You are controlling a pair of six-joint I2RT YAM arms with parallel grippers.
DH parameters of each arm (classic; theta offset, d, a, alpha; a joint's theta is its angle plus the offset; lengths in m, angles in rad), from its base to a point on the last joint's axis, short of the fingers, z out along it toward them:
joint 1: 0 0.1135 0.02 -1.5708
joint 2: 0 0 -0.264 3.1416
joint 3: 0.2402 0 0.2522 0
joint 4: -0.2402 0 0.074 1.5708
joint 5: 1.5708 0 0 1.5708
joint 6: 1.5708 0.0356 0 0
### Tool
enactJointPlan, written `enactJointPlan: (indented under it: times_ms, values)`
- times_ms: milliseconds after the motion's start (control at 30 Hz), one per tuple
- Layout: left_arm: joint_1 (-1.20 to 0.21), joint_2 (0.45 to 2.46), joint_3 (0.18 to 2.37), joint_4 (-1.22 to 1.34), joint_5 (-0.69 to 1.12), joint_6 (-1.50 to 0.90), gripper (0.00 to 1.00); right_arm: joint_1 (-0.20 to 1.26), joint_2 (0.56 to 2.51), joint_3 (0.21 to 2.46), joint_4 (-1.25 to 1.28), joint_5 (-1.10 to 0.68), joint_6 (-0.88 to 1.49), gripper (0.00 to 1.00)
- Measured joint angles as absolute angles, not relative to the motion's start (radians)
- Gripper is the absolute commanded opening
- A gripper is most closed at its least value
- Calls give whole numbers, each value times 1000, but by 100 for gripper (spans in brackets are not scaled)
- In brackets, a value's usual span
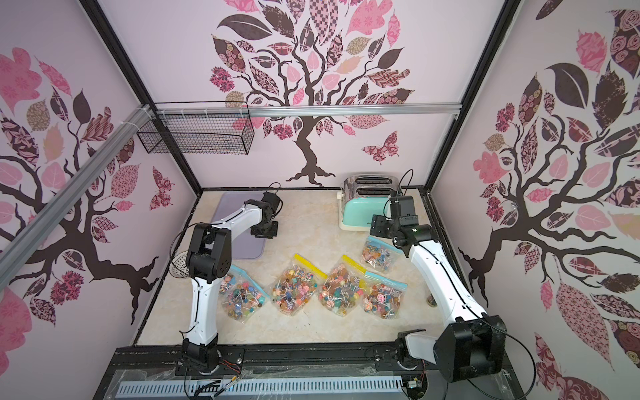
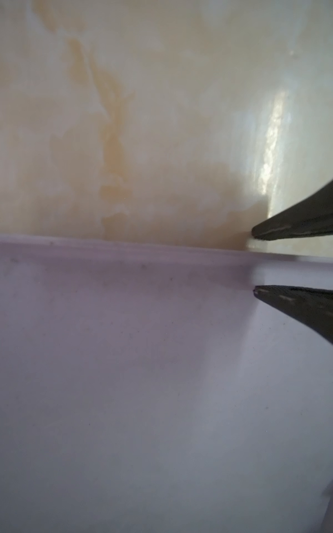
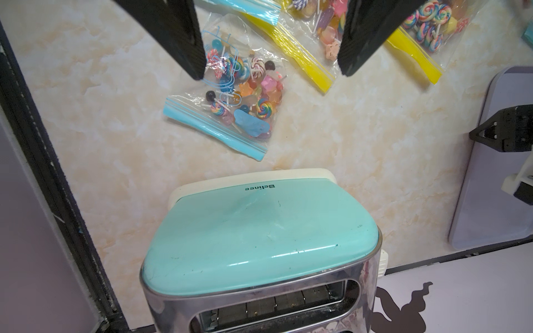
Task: Pour candies out of the ziploc bag
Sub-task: Move the tray to the center of the board.
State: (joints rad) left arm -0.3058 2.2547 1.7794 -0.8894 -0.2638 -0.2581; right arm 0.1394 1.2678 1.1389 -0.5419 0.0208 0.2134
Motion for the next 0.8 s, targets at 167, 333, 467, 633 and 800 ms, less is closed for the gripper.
enactJointPlan:
  times_ms: [167,333,467,633,800]
  values:
    - [-309,2260,1778,-881,-294,-256,19,139,1268,1139,-542,21,209,77]
    - [-316,2275,1794,-878,-332,-238,0,139,1268,1139,-542,21,208,76]
    - [-320,2280,1799,-878,-352,-227,0,139,1267,1139,-543,21,206,76]
    - [-337,2280,1798,-878,-377,-208,0,139,1267,1139,-543,21,206,75]
    - [-384,2255,1747,-852,-411,-166,0,139,1265,1139,-543,26,212,75]
